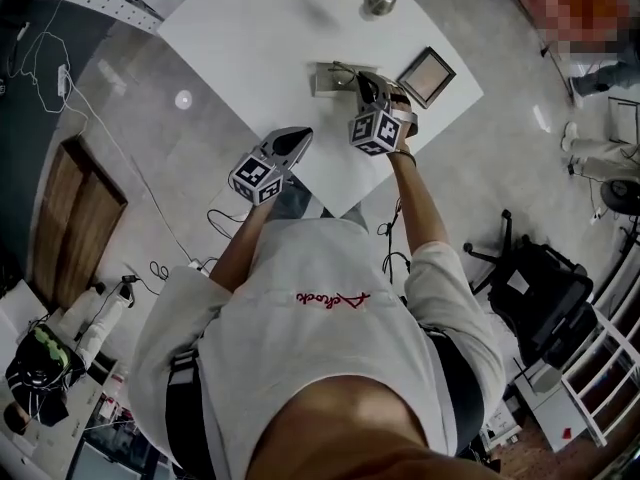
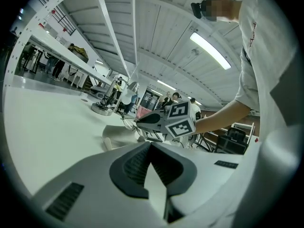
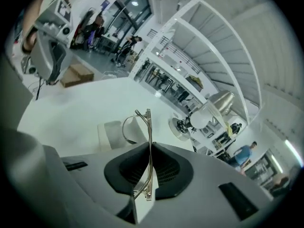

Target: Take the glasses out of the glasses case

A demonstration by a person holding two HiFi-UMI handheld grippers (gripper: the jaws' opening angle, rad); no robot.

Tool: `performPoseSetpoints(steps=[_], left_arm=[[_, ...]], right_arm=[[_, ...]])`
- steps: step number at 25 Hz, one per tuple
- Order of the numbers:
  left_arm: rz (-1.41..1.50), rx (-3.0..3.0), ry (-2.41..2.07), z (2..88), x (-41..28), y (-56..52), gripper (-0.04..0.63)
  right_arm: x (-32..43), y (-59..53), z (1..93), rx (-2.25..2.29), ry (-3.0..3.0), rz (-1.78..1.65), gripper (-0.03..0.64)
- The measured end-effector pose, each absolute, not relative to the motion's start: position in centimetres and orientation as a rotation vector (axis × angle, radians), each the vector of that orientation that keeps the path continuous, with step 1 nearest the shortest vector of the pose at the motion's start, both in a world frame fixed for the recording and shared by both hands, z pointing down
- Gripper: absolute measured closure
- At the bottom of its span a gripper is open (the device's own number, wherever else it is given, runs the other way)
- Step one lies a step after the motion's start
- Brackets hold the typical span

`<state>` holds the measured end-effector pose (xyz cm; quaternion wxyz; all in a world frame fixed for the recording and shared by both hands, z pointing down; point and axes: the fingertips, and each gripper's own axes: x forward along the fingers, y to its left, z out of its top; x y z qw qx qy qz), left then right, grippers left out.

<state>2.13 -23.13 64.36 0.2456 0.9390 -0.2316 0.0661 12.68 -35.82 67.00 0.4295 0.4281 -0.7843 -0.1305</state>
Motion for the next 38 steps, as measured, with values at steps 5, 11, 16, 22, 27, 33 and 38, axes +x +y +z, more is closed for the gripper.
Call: performPoseSetpoints(steps=[5,11,16,22,27,33,38], left_arm=[[0.152,2.603,-0.616,63.5,2.6,-23.7,0.604],[0.114,2.662,-0.586,61.2,3.2,-23.9,0.604],[0.080,2.707,-0.563,59.4,3.6,-24.6,0.604],[0.059,2.753,-0.531,58.1,3.0,-24.7,0.604],[0.065,2.778,-0.468,57.5,2.4,-23.3,0.604],[0.067,2.793,-0.437,57.6,1.8,-21.5,0.604],[0.049,2.793,-0.458,57.1,1.7,-19.6,0.604]], right_arm=[[13.6,-36.1,63.3,1.378,-2.115,-0.035,0.568],[14.3,-35.2,58.9,1.693,-2.349,0.342,0.568],[14.7,-33.7,57.3,1.826,-2.454,0.469,0.568],[13.8,-32.0,56.1,1.858,-2.450,0.421,0.568],[12.7,-29.3,55.7,1.919,-2.457,0.408,0.568],[11.5,-25.0,56.7,1.957,-2.428,0.428,0.568],[11.3,-21.9,56.8,1.982,-2.442,0.490,0.568]])
